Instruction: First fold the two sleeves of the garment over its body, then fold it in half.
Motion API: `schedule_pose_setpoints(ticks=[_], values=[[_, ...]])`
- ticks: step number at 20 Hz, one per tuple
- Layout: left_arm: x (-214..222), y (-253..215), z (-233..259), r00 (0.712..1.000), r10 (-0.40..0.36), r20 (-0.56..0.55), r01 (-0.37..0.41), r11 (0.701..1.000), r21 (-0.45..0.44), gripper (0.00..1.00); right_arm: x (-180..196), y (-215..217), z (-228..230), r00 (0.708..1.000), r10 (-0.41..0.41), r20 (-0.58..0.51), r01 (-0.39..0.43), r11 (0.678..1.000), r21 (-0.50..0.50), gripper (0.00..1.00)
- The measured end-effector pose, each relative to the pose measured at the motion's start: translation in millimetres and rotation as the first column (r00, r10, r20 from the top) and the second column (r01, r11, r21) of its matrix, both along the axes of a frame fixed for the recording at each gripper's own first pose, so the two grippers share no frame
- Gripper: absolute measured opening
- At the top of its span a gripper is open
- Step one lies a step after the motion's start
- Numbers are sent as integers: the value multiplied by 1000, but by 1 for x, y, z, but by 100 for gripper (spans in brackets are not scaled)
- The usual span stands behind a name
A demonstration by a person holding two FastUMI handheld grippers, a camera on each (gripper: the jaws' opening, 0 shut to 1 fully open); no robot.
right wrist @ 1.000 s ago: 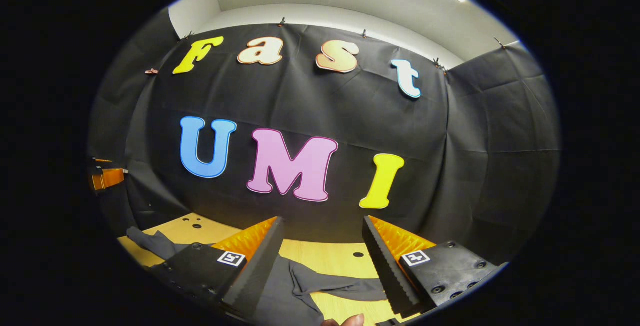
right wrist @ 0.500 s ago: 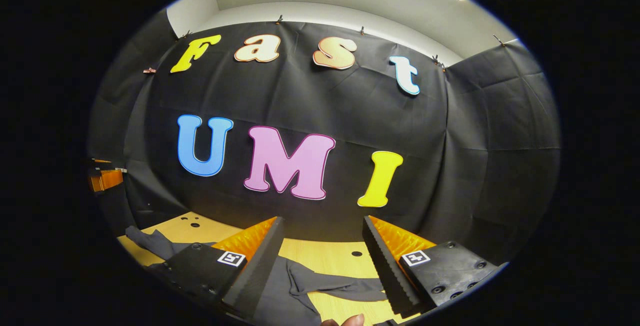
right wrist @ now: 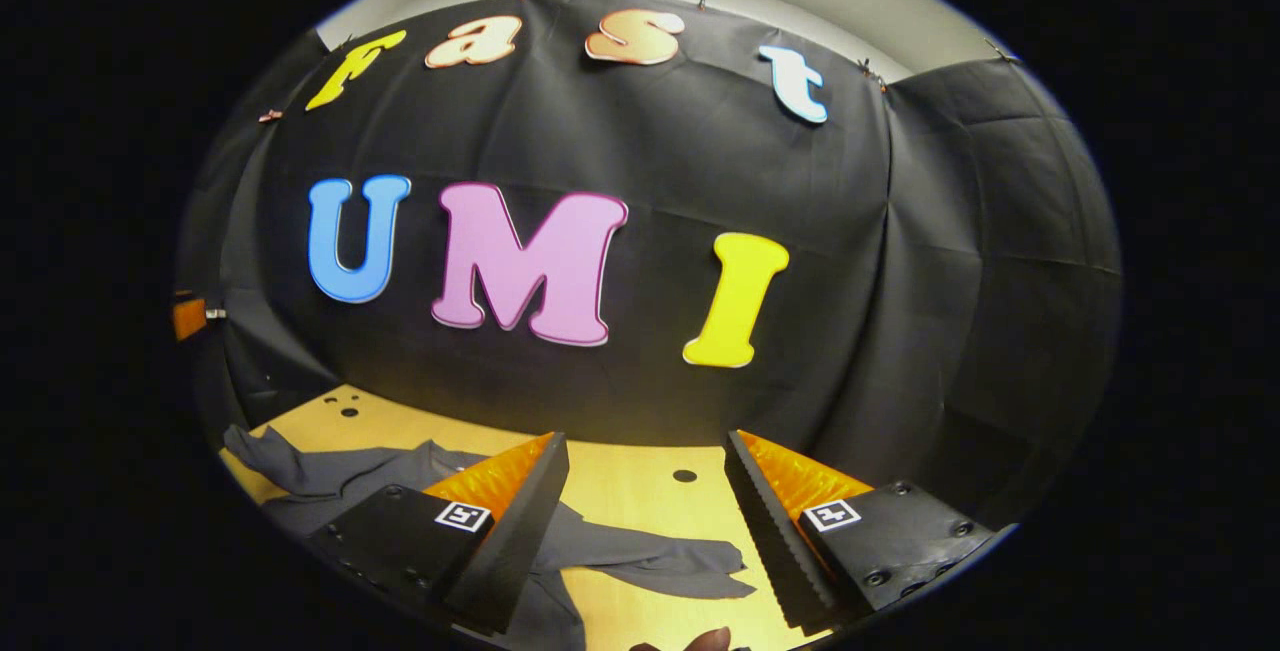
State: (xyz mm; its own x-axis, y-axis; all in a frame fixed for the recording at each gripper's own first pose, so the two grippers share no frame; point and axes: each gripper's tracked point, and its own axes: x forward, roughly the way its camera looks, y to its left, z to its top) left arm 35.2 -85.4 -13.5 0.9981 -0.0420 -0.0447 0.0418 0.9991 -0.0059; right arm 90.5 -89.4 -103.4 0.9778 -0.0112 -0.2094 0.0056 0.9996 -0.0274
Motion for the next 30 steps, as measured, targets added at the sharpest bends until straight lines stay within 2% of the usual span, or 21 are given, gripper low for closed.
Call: schedule_pose_setpoints(ticks=[7, 15, 19, 23, 30], values=[[31, -54, -5, 999, 25, -22, -25, 999, 30, 95, 55, -42, -110, 985, 37, -166, -36, 999, 9, 98], [40, -93, -4, 997, 68, -37, -65, 994, 84, 95, 90, -81, -246, 935, 47, -353, -30, 998, 53, 98], [41, -92, -14, 991, 100, -85, -94, 993, 74, 95, 96, -87, -303, 902, 52, -429, -32, 998, 54, 98], [36, -91, -16, 988, 118, -101, -106, 987, 118, 95, 94, -93, -351, 856, 46, -515, -5, 997, 80, 98], [33, -87, -22, 983, 137, -121, -120, 982, 143, 96, 89, -96, -394, 802, 47, -595, 13, 995, 96, 98]])
